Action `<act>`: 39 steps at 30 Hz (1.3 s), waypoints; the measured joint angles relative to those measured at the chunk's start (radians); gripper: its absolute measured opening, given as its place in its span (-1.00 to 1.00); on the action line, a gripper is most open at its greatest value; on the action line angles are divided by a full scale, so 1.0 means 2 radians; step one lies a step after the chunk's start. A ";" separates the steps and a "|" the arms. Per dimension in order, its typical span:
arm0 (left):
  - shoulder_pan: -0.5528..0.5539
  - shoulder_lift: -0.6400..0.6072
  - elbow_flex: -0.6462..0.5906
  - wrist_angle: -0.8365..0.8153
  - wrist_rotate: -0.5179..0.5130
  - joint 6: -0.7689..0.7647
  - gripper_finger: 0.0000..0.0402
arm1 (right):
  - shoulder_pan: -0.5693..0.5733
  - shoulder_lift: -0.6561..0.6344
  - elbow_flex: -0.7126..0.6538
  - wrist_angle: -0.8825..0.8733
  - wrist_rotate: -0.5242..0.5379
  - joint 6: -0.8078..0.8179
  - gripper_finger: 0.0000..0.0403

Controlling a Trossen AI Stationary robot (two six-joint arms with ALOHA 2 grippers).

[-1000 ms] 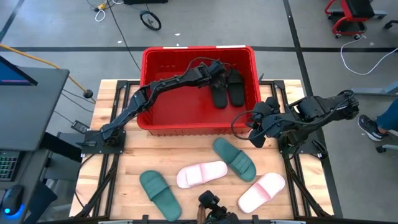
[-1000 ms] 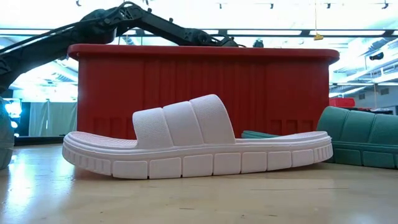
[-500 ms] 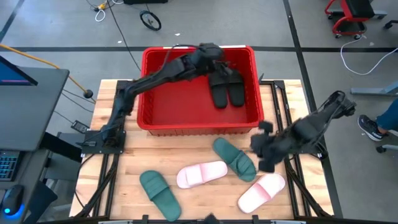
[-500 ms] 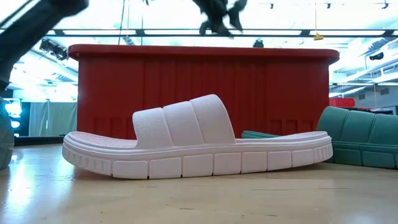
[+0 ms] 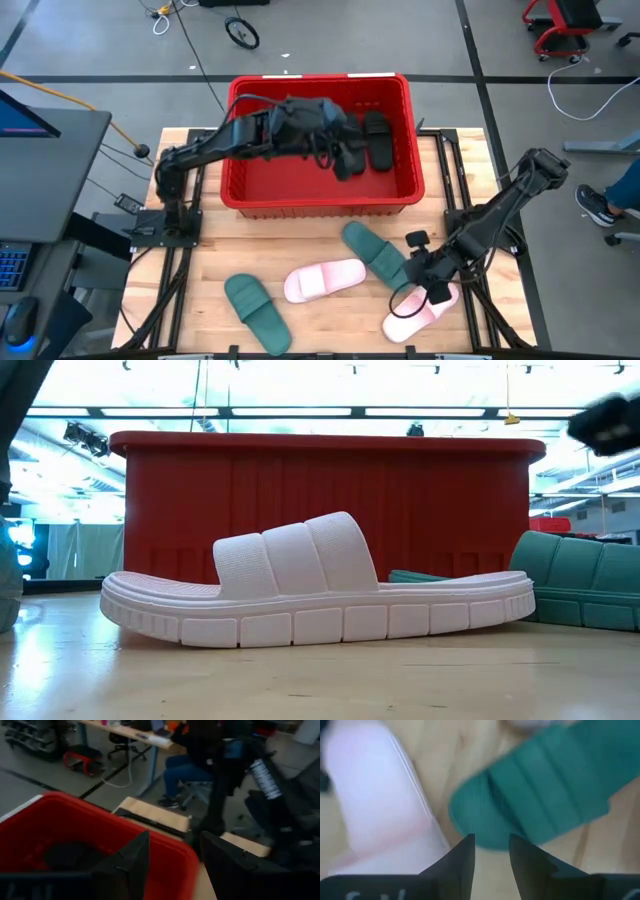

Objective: Pick and place slides into bin
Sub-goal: Put the right green slide into the container

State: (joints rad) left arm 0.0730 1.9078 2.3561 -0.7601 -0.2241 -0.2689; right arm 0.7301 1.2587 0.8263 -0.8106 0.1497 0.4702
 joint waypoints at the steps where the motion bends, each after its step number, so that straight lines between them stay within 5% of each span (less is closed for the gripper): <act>1: -0.007 -0.002 -0.001 -0.006 0.000 -0.005 -0.10 | 0.003 0.000 -0.012 0.004 0.000 -0.002 -0.36; 6: -0.038 -0.002 -0.001 -0.005 0.000 -0.008 -0.14 | 0.011 -0.001 -0.052 0.048 0.015 -0.033 -0.25; 12: -0.056 -0.001 -0.001 -0.005 -0.001 -0.028 -0.14 | 0.009 -0.001 -0.057 0.099 0.101 -0.115 -0.09; 22: -0.062 -0.001 -0.001 -0.005 -0.001 -0.060 -0.14 | 0.008 0.004 -0.057 0.124 0.105 -0.145 0.07; 28: -0.062 -0.001 -0.001 -0.004 -0.001 -0.060 -0.14 | 0.008 0.064 -0.057 0.157 0.111 -0.140 0.06; 39: -0.062 0.000 -0.001 -0.004 -0.001 -0.057 -0.14 | 0.007 0.124 -0.056 0.157 0.276 -0.108 0.05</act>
State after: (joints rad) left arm -0.0502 1.9072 2.3547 -0.7681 -0.2256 -0.3820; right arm 0.7433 1.5070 0.7151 -0.4966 0.7015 0.2547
